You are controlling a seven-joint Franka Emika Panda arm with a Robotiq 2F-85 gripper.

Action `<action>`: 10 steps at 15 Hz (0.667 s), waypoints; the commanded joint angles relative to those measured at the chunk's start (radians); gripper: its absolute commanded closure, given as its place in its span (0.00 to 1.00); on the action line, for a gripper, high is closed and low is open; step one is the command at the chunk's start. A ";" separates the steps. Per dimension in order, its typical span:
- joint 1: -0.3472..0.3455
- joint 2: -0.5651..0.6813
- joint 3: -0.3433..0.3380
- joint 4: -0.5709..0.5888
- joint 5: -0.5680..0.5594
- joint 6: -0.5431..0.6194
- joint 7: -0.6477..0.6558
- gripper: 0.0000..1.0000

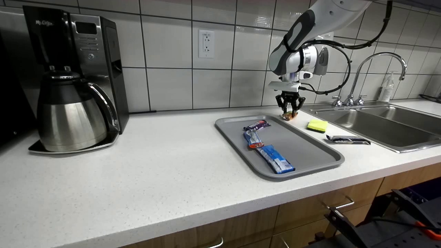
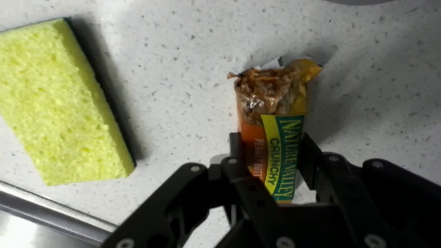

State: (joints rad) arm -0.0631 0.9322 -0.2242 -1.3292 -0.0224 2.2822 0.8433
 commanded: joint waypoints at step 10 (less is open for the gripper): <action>-0.004 -0.110 0.016 -0.099 0.021 0.022 -0.062 0.84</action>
State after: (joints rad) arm -0.0630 0.9115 -0.2205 -1.3390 -0.0196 2.2864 0.8304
